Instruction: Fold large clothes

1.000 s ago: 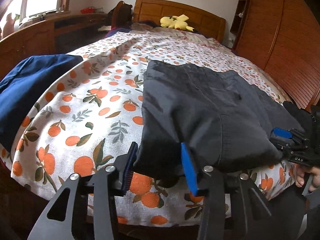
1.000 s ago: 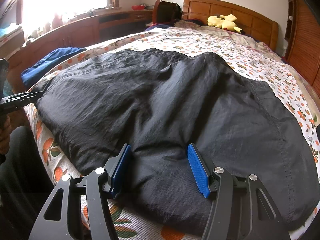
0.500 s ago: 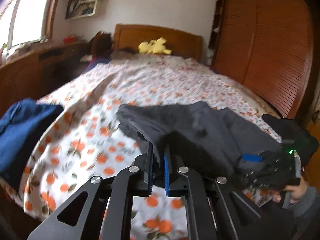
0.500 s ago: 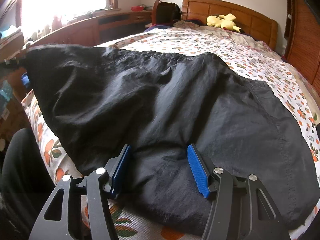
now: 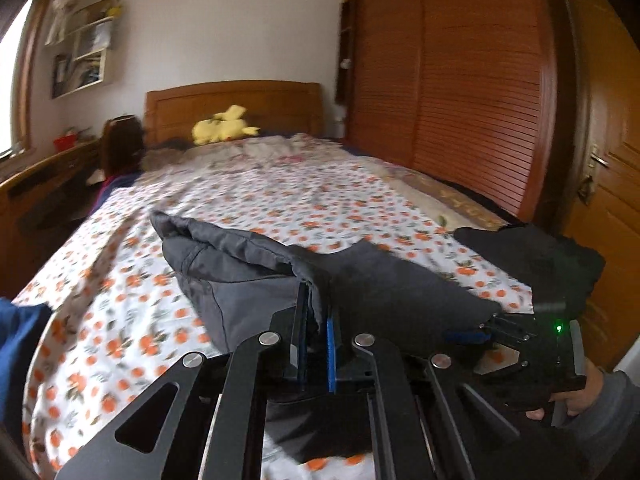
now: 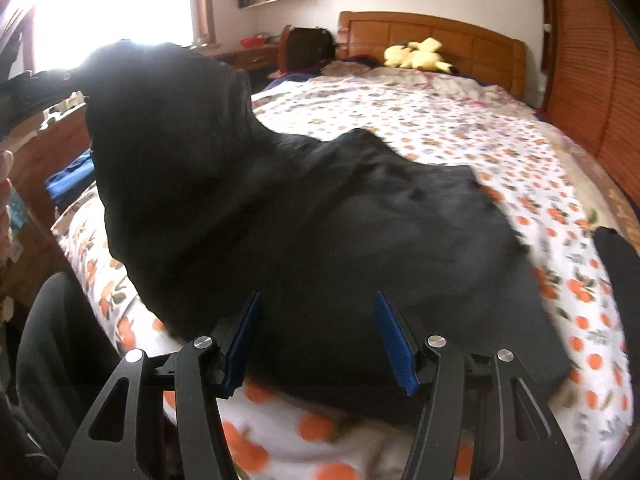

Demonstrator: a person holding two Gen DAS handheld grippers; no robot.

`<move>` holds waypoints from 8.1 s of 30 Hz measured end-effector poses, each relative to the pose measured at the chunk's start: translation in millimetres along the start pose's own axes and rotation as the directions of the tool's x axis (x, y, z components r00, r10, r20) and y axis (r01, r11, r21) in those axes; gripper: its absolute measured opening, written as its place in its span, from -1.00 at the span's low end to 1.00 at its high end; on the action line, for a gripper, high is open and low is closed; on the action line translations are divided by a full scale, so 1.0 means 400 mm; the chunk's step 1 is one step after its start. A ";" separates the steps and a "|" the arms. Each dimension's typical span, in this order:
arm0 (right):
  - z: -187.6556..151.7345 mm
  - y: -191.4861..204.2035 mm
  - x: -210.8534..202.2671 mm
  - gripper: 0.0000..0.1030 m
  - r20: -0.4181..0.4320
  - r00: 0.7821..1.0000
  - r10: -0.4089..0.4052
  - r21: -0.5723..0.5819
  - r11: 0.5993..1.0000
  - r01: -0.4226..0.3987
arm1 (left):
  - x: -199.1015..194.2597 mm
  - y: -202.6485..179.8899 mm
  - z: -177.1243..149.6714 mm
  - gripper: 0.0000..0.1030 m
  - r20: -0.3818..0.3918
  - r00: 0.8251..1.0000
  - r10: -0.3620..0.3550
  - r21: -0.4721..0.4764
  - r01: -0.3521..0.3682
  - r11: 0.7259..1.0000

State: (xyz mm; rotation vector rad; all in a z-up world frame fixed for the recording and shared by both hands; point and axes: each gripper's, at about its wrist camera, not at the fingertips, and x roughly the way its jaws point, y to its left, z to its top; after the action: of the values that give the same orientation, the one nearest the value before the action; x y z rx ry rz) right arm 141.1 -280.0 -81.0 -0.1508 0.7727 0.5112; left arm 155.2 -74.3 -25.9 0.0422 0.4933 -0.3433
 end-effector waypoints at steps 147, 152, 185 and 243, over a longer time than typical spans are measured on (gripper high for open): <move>-0.113 -0.303 -0.036 0.61 -0.062 0.973 -0.221 0.443 0.868 0.225 | 0.769 0.212 0.052 0.97 -0.255 0.967 0.007 0.031 0.001 1.000; -0.119 -0.299 -0.041 0.61 -0.067 0.973 -0.221 0.459 0.859 0.226 | 0.799 0.218 0.036 0.62 -0.290 0.954 -0.079 -0.022 0.075 0.997; -0.014 -0.463 -0.343 -0.71 0.268 0.935 -0.231 0.370 0.921 0.121 | 0.505 -0.241 0.424 -0.74 -0.008 0.996 -0.086 0.144 0.086 0.986; -0.243 -0.866 -0.568 0.16 -0.085 0.775 -0.626 0.511 0.641 0.573 | 0.297 -0.590 0.161 0.95 -0.066 0.946 -0.316 0.251 0.323 0.913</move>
State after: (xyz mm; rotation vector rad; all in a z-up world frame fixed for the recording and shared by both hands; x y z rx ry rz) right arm 114.3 -698.5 -9.8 0.1208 0.6837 -0.3438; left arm 204.0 -341.4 -15.3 0.2214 0.4770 -0.7297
